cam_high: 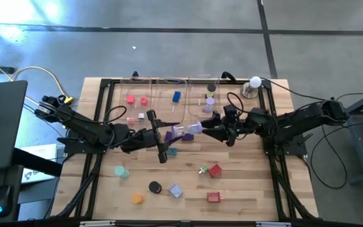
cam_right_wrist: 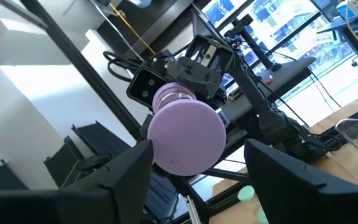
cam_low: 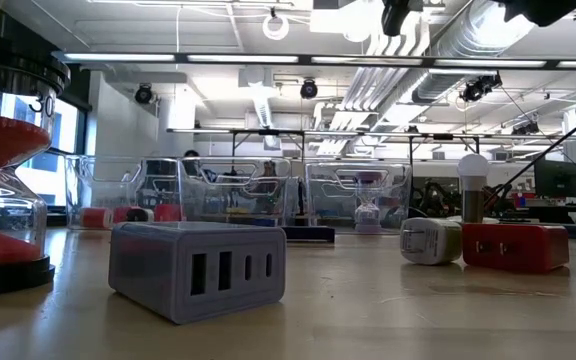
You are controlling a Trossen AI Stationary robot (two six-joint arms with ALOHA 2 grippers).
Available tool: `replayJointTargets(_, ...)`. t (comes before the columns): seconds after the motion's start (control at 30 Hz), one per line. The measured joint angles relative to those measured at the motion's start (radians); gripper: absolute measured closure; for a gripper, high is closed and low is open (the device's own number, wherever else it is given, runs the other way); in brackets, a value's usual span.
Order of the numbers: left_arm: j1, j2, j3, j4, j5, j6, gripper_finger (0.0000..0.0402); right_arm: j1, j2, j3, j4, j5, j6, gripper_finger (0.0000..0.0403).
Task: Pick & Place Office items
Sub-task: Put the purple hourglass into the right transparent bin
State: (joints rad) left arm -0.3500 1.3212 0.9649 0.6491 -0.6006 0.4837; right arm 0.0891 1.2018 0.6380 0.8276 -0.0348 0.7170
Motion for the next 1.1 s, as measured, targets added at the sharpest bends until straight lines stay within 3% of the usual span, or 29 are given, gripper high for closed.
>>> replayJointTargets(0.4, -0.038, 0.002, 0.000, 0.005, -0.029, 0.054, 0.0211, 0.037, 0.002, 0.000, -0.011, 0.003, -0.019, 0.0159)
replayJointTargets(0.6, -0.049, 0.002, 0.000, 0.008, -0.119, 0.085, 0.0211, 0.036, 0.002, 0.000, -0.010, 0.008, -0.032, 0.0159)
replayJointTargets(1.1, -0.021, 0.002, 0.000, 0.017, -0.094, 0.016, 0.0211, 0.035, 0.002, 0.000, 0.000, 0.090, -0.091, 0.0159)
